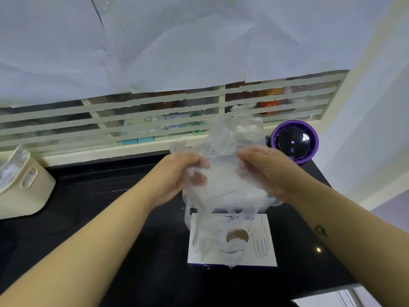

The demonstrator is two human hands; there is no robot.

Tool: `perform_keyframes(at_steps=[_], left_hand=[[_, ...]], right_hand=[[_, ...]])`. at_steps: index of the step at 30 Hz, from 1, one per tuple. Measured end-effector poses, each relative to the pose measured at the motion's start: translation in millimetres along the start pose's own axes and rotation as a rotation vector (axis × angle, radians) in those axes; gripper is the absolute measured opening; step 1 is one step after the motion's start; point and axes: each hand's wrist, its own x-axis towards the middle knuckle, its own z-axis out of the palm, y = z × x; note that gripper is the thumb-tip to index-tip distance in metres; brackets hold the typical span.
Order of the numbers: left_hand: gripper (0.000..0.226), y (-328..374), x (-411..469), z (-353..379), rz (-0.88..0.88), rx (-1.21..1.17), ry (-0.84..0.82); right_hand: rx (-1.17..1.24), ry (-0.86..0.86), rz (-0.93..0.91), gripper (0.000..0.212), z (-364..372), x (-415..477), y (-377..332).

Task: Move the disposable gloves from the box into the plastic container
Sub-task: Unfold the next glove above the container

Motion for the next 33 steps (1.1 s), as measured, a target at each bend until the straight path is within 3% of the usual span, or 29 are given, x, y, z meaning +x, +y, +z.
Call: perform_keyframes(at_steps=[5,9,11,13,15,17,20,23,25,28,33], left_hand=[[0.023,-11,14,-41,-0.091,-0.024,0.234],[0.022,-2,20,-53,0.099,0.067,0.458],[0.019,10,16,-46,0.191,0.070,0.363],[0.027,20,9,-34,0.105,0.020,0.057],[0.059,22,2,-23,-0.109,0.024,-0.305],[0.090,16,2,-12,-0.233,-0.067,-0.562],[0.117,5,7,3,-0.233,-0.392,-0.555],[0.125,2,18,7,-0.093,-0.688,-0.541],[0.125,2,28,4,-0.052,-0.863,-0.597],[0.123,-3,36,1,-0.027,-0.935,-0.636],[0.105,4,29,-2,-0.024,-0.827,-0.475]], right_hand=[[-0.084,0.001,0.021,0.013,-29,7,-21],[-0.117,0.039,0.054,0.016,-32,14,-26],[-0.284,0.067,-0.003,0.017,-28,15,-30],[-0.498,0.095,-0.116,0.016,-20,14,-40],[-0.704,0.081,-0.286,0.008,-9,13,-52],[-0.902,0.017,-0.481,0.006,1,11,-61],[-1.116,-0.099,-0.803,0.008,6,8,-62],[-1.271,-0.182,-0.959,0.012,-4,9,-48],[-1.324,-0.178,-0.964,0.013,-9,7,-39],[-1.367,-0.166,-0.928,0.014,-13,5,-30],[-1.292,-0.067,-0.867,0.009,-25,5,-21]])
